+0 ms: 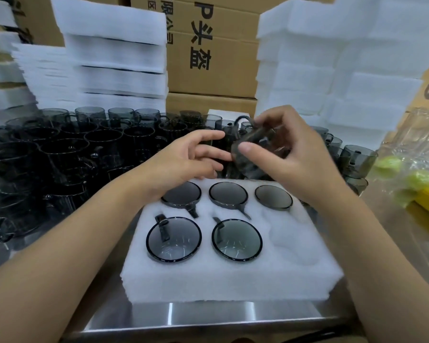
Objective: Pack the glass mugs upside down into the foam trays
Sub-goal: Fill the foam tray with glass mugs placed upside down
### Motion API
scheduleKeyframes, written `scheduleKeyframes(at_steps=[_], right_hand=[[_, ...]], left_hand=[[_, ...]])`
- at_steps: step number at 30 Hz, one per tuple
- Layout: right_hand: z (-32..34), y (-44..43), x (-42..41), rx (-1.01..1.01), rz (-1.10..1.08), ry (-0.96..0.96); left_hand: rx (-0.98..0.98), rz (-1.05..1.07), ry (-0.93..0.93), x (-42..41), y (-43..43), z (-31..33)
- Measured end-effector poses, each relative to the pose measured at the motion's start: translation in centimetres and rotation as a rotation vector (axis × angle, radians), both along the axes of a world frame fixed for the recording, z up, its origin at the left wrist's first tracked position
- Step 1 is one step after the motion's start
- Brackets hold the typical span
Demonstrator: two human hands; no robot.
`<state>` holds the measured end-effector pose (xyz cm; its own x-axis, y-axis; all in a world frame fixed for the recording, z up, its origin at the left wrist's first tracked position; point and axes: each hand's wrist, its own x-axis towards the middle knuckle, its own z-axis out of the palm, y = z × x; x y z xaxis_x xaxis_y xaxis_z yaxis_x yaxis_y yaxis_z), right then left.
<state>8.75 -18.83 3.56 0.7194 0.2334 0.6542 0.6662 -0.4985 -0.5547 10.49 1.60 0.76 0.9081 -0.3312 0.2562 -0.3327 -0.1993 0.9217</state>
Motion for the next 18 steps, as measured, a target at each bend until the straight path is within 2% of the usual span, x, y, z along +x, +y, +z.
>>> scheduleKeyframes(at_steps=[3, 9, 13, 18], right_hand=[[0.6, -1.8, -2.5, -0.083, -0.063, 0.05], [0.1, -3.9, -6.9, -0.393, -0.042, 0.115], [-1.3, -4.0, -7.2, -0.443, -0.056, 0.164], [-1.2, -4.1, -6.7, -0.501, -0.023, 0.13]], left_hand=[[0.062, -0.001, -0.003, -0.3, -0.1, 0.3], [0.104, 0.001, 0.007, -0.5, -0.2, 0.5], [0.109, 0.0, 0.009, -0.5, -0.2, 0.5], [0.117, -0.006, 0.001, -0.5, -0.3, 0.4]])
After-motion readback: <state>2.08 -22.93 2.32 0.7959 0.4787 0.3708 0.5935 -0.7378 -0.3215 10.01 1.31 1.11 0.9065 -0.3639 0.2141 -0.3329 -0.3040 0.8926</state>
